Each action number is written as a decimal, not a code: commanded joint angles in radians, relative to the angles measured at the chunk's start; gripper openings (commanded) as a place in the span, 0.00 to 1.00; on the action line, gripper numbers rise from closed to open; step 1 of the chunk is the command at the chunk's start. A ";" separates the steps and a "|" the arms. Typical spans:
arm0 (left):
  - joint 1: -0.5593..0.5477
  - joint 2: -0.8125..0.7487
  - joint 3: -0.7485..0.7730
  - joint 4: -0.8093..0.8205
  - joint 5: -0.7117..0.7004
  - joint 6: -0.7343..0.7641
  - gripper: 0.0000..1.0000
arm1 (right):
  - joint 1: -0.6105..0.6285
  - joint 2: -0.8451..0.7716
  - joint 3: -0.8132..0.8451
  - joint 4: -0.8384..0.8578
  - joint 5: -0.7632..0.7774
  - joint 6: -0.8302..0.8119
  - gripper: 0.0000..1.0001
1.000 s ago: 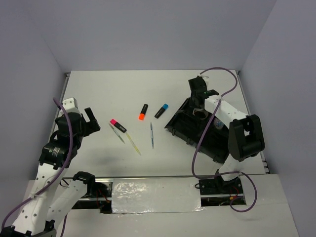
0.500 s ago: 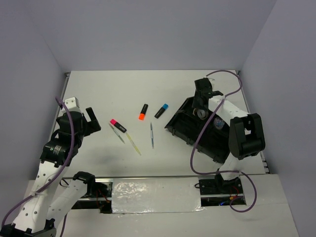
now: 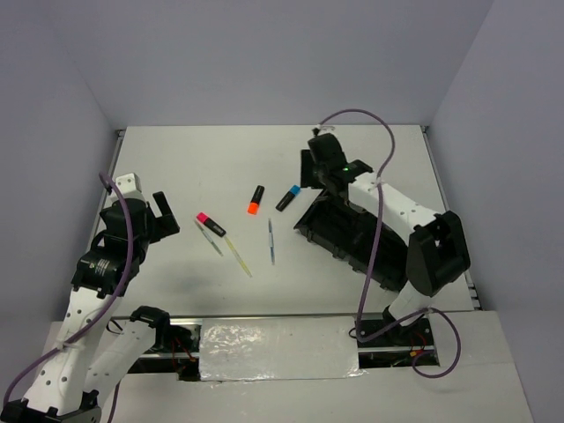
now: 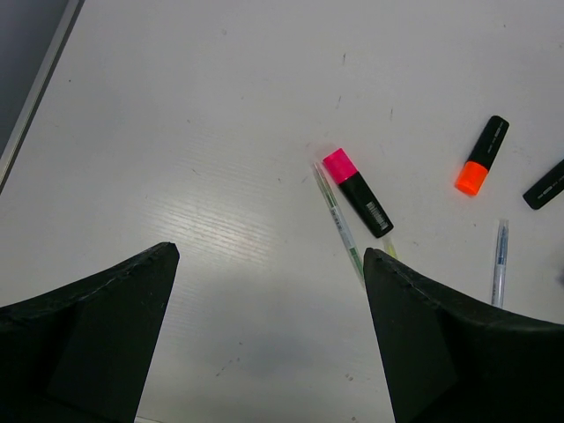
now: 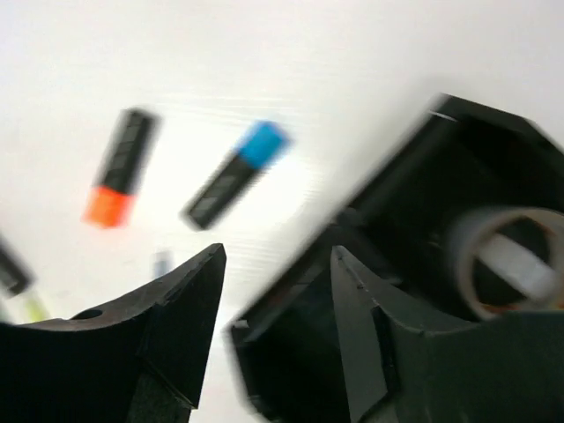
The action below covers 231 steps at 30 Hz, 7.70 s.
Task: Sort the stationery into containers
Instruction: Pick up the pen from the center of the board, then place the pen in the storage box, then pick up the pen from the center of the board, then place the pen in the storage box.
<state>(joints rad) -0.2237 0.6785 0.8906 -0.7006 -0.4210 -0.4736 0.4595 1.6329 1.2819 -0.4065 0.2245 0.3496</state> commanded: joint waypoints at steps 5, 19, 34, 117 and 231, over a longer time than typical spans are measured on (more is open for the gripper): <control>0.006 -0.003 0.014 0.041 -0.001 0.010 0.99 | 0.186 0.218 0.290 -0.061 0.048 0.017 0.69; 0.006 -0.016 0.013 0.047 0.013 0.013 0.99 | 0.197 0.461 0.459 -0.204 0.277 0.330 0.81; 0.006 -0.025 0.011 0.049 0.018 0.015 0.99 | 0.157 0.602 0.488 -0.160 0.228 0.384 0.77; -0.049 -0.023 0.005 0.043 0.004 0.007 0.99 | -0.166 -1.147 -0.885 -0.196 0.453 0.942 0.31; -0.065 0.003 0.005 0.036 -0.009 0.004 0.99 | 0.097 -1.071 -0.724 -0.292 0.630 1.175 0.86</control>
<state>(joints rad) -0.2836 0.6785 0.8902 -0.7017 -0.4351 -0.4744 0.5583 0.5720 0.4999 -0.8265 0.8433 1.7092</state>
